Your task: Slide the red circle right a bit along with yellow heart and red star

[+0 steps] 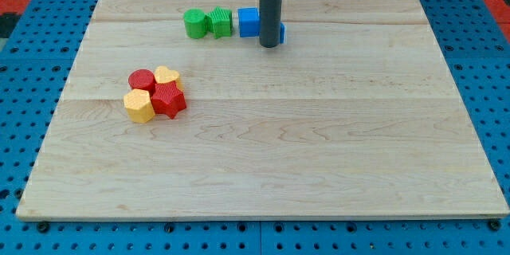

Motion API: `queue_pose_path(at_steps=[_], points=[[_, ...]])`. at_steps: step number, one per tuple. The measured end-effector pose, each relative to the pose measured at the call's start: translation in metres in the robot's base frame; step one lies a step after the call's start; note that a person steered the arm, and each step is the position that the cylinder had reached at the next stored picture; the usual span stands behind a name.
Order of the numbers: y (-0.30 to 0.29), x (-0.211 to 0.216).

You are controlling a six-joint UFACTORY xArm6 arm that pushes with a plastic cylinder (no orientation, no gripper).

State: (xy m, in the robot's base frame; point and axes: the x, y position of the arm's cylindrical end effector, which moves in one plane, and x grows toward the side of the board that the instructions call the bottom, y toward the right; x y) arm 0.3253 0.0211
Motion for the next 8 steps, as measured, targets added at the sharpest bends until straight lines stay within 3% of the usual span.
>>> queue_pose_path(at_steps=[2,4,6,8], points=[[0.003,-0.018],[0.047,0.016],[0.064,0.018],[0.034,0.075]])
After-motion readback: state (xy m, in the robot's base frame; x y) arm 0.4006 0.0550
